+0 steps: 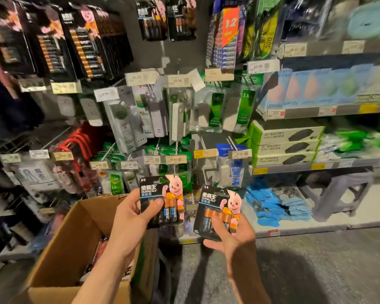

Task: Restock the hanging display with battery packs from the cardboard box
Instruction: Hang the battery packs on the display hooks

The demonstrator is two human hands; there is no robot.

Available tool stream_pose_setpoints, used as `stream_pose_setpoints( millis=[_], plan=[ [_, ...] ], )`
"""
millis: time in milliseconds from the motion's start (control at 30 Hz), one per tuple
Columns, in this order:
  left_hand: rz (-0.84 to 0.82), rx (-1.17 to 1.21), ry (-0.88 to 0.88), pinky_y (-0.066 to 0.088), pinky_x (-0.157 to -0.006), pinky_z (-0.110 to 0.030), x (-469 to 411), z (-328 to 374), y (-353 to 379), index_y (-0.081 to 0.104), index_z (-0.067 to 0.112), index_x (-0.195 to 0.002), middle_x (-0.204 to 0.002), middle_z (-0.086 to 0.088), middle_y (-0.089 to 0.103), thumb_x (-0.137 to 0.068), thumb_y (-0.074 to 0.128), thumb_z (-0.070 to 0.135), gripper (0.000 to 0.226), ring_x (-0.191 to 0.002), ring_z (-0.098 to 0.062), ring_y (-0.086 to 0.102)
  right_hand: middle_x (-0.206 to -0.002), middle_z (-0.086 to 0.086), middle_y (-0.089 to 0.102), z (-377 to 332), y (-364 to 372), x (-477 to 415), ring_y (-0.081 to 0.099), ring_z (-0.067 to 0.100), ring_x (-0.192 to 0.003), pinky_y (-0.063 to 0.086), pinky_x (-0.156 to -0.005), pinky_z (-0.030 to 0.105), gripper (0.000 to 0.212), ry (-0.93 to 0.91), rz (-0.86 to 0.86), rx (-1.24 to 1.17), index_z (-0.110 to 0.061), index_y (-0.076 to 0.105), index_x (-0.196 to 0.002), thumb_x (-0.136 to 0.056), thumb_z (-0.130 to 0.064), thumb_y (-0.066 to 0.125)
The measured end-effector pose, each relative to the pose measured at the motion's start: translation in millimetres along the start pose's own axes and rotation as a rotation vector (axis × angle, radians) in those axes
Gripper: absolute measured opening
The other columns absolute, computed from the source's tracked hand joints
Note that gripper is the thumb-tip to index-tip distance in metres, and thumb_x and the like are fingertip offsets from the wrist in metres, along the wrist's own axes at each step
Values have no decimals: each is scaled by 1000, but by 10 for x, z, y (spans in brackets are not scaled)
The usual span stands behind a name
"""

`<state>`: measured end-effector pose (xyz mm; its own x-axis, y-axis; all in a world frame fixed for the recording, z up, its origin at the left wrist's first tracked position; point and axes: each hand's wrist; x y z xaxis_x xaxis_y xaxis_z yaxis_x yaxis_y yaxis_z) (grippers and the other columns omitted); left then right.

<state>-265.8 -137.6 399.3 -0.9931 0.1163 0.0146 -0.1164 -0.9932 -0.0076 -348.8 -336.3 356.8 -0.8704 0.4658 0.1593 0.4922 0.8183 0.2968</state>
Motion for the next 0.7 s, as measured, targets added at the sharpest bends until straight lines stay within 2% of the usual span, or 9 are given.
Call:
stream_pose_setpoints(
  millis=[133,267,400,533,700],
  plan=[
    [35,-20,69,54,-96,-52,-217,158,-102,71,19,-116,-109,-4,78,-84,72,24,32,-103,-26,74,-92,1,78,-70,217,-251,76,21,-86,62,-60,44,31,15,-9,-3,-20,67,-109,-86,-1,73],
    [72,13,86,59,-78,-26,-523,185,-222,70,17,-112,-102,-1,79,-94,67,13,20,-97,-21,75,-88,0,78,-216,490,-544,76,22,-83,62,-60,44,33,-42,-40,19,-21,67,-108,-86,3,72],
    [122,79,81,56,-68,-17,-915,291,-306,69,21,-108,-96,4,80,-93,68,11,19,-87,-7,76,-88,0,78,-431,838,-951,76,26,-83,62,-56,43,36,-80,-67,32,-26,66,-105,-86,5,72],
    [141,155,96,58,-75,-28,-1400,498,-378,71,17,-113,-103,-2,79,-93,68,13,21,-96,-18,76,-93,-4,78,-728,1225,-1357,76,14,-83,62,-56,40,32,-152,-106,66,-23,66,-109,-88,2,71],
    [153,202,181,57,-81,-37,-2040,875,-436,72,18,-112,-101,-3,79,-94,66,15,19,-94,-21,76,-109,-3,75,-1207,1759,-1818,75,18,-96,63,-65,41,35,-296,-142,103,-26,65,-118,-90,-7,73]
  ],
)
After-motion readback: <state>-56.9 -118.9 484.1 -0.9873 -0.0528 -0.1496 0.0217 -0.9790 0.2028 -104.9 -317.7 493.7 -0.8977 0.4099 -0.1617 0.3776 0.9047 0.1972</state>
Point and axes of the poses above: each hand's wrist, its own x-axis away from the middle knuckle, its own y-axis out of the palm, z = x × y
